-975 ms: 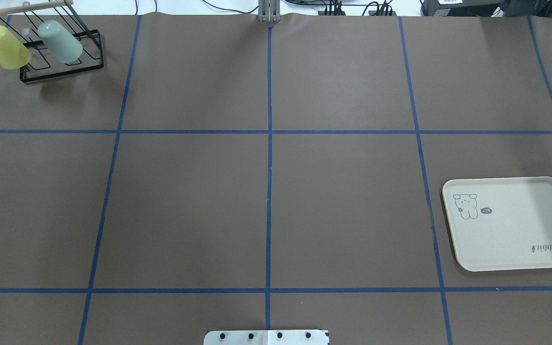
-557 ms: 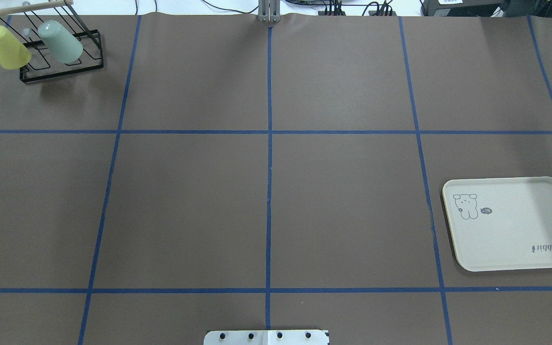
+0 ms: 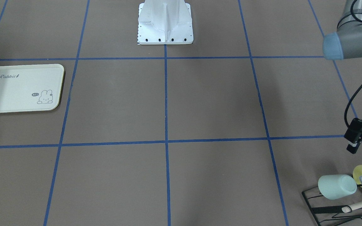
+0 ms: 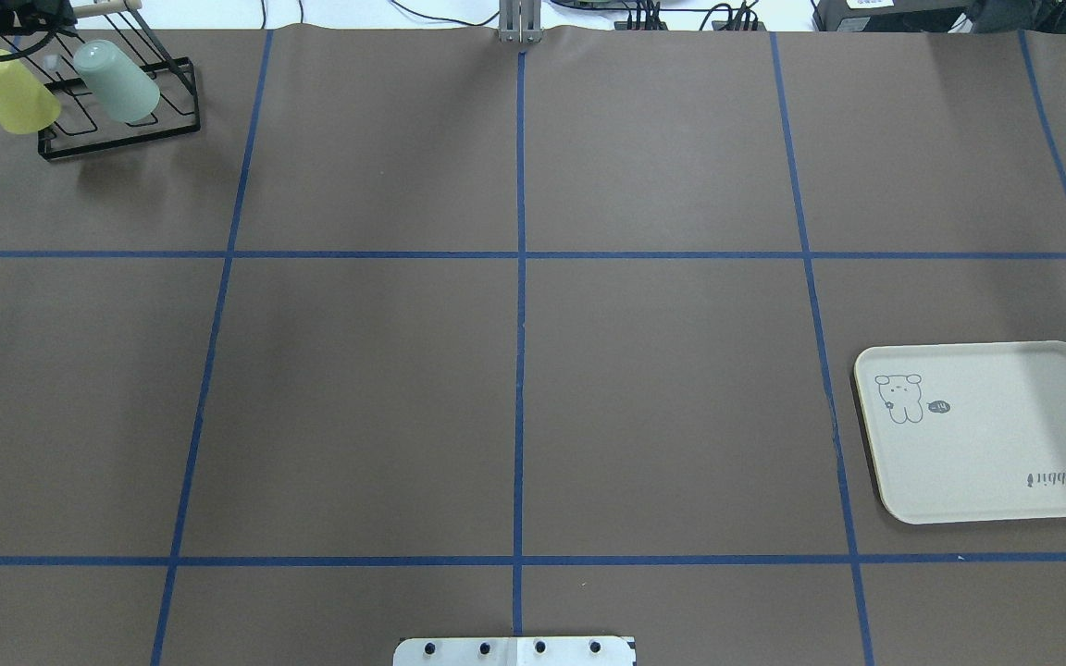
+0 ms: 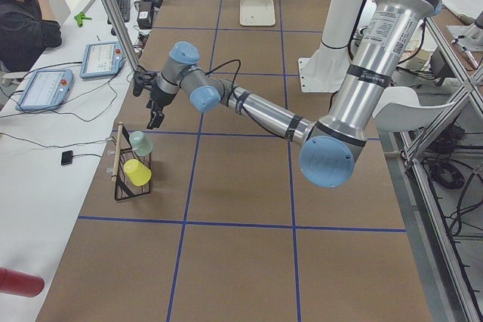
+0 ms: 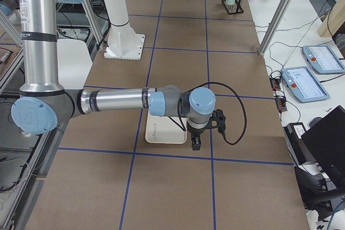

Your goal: Left arm grabs green cup and hands to right arm on tray

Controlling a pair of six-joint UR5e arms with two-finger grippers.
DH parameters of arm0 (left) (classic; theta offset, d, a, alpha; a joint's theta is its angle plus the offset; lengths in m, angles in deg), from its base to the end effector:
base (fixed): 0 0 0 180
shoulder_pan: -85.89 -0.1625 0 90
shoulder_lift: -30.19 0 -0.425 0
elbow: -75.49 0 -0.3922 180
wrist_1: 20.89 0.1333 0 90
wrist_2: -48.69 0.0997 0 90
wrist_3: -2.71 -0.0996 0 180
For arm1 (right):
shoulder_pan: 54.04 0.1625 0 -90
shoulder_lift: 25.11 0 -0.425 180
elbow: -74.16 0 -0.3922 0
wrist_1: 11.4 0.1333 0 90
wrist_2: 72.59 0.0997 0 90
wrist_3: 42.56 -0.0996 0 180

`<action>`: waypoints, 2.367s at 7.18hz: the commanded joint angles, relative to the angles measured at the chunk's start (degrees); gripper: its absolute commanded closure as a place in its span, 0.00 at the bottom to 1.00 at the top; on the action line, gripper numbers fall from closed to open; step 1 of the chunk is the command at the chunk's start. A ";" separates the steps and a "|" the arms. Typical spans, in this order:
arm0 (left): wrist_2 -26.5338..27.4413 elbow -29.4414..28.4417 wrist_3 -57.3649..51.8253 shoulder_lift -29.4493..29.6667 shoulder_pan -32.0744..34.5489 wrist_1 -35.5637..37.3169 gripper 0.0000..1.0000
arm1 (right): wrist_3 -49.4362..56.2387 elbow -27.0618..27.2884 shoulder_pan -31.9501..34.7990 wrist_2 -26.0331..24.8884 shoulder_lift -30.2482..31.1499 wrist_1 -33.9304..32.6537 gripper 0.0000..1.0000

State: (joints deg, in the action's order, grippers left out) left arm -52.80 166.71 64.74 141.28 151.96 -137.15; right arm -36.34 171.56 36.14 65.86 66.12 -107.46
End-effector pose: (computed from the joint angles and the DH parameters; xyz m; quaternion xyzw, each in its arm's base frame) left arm 0.1619 -0.6446 0.4000 0.2372 0.3457 -0.2571 0.8707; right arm 0.0603 -0.4804 0.6111 0.0238 -0.4096 -0.0484 0.9107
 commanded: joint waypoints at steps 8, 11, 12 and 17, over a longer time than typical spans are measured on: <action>23.61 -10.34 13.64 5.27 -11.31 -0.54 0.00 | -0.06 -0.02 0.00 -0.03 0.00 0.00 0.00; 25.64 -13.69 13.64 6.34 -11.67 -0.81 0.00 | -0.15 -0.02 -0.09 -0.03 0.00 0.00 0.00; 25.65 -14.31 13.55 6.34 -11.75 -0.81 0.00 | -0.15 -0.02 -0.26 0.06 0.00 0.00 0.00; 25.73 -18.09 13.64 8.36 -11.84 -1.07 0.00 | -0.15 -0.02 -0.26 0.06 0.00 0.00 0.00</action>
State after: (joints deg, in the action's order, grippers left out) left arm -27.07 149.10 78.38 149.54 140.07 -138.17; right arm -36.49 171.54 35.88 65.92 66.12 -107.46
